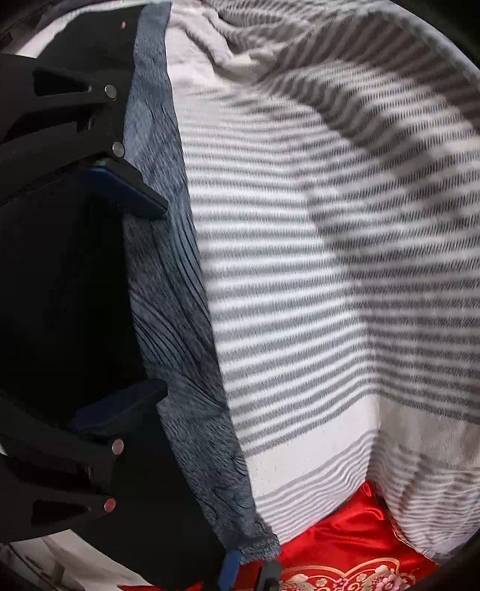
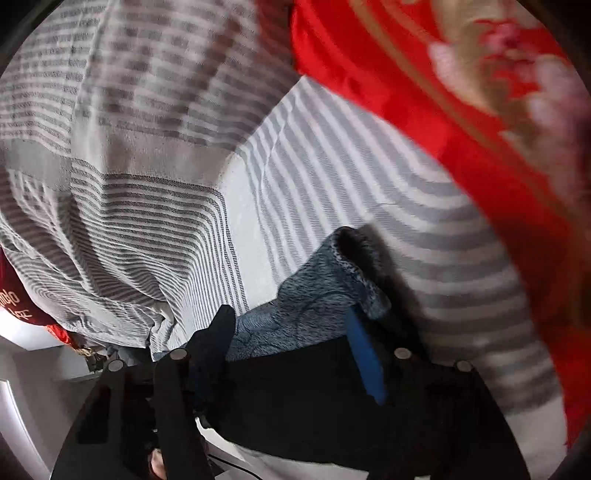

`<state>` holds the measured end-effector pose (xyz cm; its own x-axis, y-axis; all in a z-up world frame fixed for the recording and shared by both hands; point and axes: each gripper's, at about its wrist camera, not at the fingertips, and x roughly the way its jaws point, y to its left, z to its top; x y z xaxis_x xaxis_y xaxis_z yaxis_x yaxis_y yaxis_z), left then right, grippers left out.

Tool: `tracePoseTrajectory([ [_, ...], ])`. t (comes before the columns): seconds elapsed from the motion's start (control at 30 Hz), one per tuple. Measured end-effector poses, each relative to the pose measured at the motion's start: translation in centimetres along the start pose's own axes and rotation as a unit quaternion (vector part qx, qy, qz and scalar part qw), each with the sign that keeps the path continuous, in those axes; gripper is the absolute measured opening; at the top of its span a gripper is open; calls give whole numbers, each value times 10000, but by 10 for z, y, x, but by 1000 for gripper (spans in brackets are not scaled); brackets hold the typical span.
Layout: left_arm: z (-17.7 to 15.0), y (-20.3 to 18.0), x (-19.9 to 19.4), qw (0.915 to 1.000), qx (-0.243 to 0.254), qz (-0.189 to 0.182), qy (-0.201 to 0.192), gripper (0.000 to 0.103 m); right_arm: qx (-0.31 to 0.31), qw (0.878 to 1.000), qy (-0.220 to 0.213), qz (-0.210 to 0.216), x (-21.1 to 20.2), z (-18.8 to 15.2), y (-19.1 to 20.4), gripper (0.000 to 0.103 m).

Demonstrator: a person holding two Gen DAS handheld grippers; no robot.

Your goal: Fold large clothes

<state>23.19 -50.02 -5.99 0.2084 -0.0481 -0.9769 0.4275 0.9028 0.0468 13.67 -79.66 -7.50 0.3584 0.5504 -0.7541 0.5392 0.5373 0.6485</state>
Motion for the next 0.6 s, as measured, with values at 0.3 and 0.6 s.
tracePoseTrajectory([
  [0.3, -64, 129, -56, 9910, -1174, 636, 71, 91, -1530, 9856, 611, -378, 25, -77, 103, 73],
  [0.6, -135, 255, -44, 9786, -1602, 1279, 175, 91, -2273, 9473, 2036, 971, 179, -256, 207, 72],
])
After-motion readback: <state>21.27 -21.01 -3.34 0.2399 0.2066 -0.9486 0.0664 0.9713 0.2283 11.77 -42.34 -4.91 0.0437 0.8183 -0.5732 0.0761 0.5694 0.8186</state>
